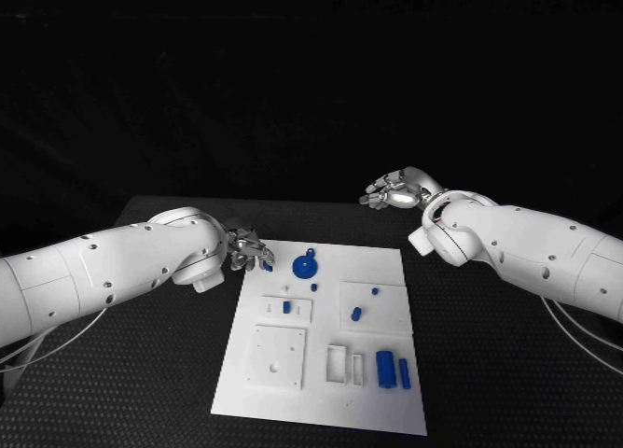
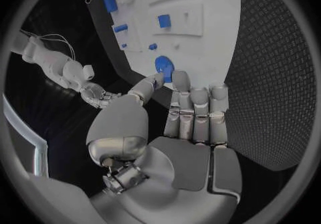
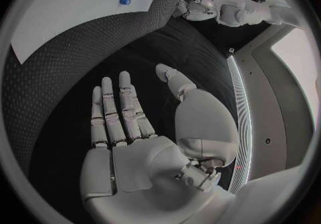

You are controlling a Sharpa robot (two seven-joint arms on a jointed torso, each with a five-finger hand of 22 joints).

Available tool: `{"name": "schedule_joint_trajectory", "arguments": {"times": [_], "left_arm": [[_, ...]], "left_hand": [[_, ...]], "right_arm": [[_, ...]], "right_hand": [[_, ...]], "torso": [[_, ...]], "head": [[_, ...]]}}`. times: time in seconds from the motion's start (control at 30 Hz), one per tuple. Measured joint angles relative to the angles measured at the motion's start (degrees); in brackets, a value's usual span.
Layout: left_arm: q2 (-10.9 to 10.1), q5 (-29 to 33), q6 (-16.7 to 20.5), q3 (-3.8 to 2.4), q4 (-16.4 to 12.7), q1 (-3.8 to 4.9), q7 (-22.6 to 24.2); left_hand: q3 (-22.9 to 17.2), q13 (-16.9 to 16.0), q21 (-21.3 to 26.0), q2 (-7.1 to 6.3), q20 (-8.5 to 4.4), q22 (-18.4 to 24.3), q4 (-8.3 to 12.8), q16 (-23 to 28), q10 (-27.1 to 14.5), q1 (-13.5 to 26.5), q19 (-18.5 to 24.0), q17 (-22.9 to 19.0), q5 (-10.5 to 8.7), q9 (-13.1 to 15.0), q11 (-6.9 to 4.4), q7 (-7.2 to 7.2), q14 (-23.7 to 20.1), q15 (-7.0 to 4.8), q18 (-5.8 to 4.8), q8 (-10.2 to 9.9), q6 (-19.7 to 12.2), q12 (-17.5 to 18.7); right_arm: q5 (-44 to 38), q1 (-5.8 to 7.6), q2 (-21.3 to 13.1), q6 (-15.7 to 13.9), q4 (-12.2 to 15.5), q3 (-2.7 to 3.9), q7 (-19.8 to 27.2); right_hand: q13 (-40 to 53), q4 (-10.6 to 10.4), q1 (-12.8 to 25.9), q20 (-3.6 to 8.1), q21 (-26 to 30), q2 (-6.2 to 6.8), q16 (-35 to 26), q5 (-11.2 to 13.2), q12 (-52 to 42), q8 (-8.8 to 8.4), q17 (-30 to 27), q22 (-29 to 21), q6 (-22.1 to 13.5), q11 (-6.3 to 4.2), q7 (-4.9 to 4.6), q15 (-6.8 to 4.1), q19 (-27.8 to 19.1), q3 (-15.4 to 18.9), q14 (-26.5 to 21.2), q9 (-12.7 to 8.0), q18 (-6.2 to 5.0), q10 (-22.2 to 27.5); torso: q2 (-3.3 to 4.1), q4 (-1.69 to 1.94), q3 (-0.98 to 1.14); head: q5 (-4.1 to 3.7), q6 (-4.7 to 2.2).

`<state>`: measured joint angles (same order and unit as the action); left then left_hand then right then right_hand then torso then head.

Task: Assemble the parts on the task board

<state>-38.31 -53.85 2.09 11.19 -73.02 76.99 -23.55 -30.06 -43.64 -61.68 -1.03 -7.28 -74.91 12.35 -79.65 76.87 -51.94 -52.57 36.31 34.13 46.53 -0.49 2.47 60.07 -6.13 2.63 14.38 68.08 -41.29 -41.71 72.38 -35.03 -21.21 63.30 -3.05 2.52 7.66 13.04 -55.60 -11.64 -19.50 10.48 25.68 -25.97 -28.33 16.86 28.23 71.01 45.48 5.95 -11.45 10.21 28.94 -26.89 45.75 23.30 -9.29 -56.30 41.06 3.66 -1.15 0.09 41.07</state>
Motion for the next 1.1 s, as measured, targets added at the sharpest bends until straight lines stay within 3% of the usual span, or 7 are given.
{"name": "schedule_joint_trajectory", "arguments": {"times": [0.07,0.23,0.47,0.63,1.1], "left_arm": [[-0.68,-0.81,1.05,1.17,-1.85,0.00,-0.17],[-1.94,-3.10,2.62,2.66,-4.66,-0.10,-0.70],[-3.17,-7.57,4.76,2.60,-7.22,-0.37,-2.12],[-3.07,-9.39,5.50,2.62,-7.95,-1.32,-2.79],[-1.61,-11.48,5.61,2.63,-7.44,-3.60,-3.29]], "left_hand": [[-0.01,-0.17,-0.16,-0.50,-0.15,0.00,0.01,-0.23,0.24,-0.21,-0.20,0.06,0.53,0.36,-0.12,-0.05,0.17,-0.02,-0.03,0.34,0.24,-0.20],[-0.09,-0.60,-0.69,-0.89,-0.26,0.00,0.09,-0.70,0.51,0.02,-0.91,0.35,0.54,0.40,-0.23,0.15,0.48,0.09,-0.07,1.18,0.61,-0.70],[-0.78,-1.72,-2.00,-1.62,-0.58,-0.01,0.79,-2.00,1.07,0.30,-2.01,0.96,0.54,0.41,-0.56,-0.28,1.29,-0.10,-0.15,2.10,1.08,-2.62],[-0.71,-2.13,-2.23,-1.62,-0.58,-0.04,0.86,-2.50,1.38,0.30,-2.02,1.17,0.54,0.41,-0.85,-0.42,1.59,-0.21,0.48,2.11,1.23,-3.20],[-0.66,-2.36,-2.65,-1.61,-0.58,-0.03,0.91,-2.66,1.38,0.29,-2.01,1.28,0.42,0.44,-0.85,-0.48,1.79,-0.21,0.46,3.05,1.27,-3.48]], "right_arm": [[0.09,0.00,0.03,0.02,0.04,0.00,0.00],[0.19,0.00,0.11,0.05,0.04,0.00,-0.01],[0.27,0.00,-0.02,0.07,0.04,0.00,-0.01],[0.30,0.00,-0.06,0.08,0.13,0.00,-0.01],[0.35,0.00,-0.02,0.09,0.19,0.00,-0.01]], "right_hand": [[0.00,0.00,0.00,0.00,0.00,0.00,0.00,0.00,0.00,0.00,0.00,0.03,0.00,0.00,0.00,0.00,0.00,0.00,0.00,0.00,0.00,0.00],[-0.07,0.00,0.00,0.00,0.00,0.00,0.00,-0.27,0.00,0.00,-0.06,0.05,-0.01,0.00,-0.01,0.00,0.00,0.00,0.00,-0.01,0.00,0.00],[-0.19,0.00,0.00,0.00,0.00,0.00,0.00,-0.50,0.00,0.00,-0.06,0.12,-0.02,0.00,-0.02,0.00,0.00,0.00,0.00,-0.05,0.00,0.00],[-0.19,-0.16,0.00,0.00,0.00,0.00,0.00,-0.50,0.00,0.23,-0.11,0.15,-0.10,0.00,-0.09,0.00,0.00,0.16,0.00,-0.05,0.00,0.00],[-0.29,-0.16,0.00,0.00,0.21,0.00,0.00,-0.69,0.00,0.22,-0.11,0.20,-0.11,0.00,-0.11,0.00,0.00,0.16,0.00,-0.04,0.00,0.00]], "torso": [[-0.05,0.09,0.05],[-0.16,0.27,0.12],[-0.23,0.36,0.19],[-0.19,0.38,0.18],[-0.09,0.29,0.09]], "head": [[0.01,0.10],[-0.04,0.23],[0.04,0.33],[0.00,0.43],[-0.08,0.90]]}}
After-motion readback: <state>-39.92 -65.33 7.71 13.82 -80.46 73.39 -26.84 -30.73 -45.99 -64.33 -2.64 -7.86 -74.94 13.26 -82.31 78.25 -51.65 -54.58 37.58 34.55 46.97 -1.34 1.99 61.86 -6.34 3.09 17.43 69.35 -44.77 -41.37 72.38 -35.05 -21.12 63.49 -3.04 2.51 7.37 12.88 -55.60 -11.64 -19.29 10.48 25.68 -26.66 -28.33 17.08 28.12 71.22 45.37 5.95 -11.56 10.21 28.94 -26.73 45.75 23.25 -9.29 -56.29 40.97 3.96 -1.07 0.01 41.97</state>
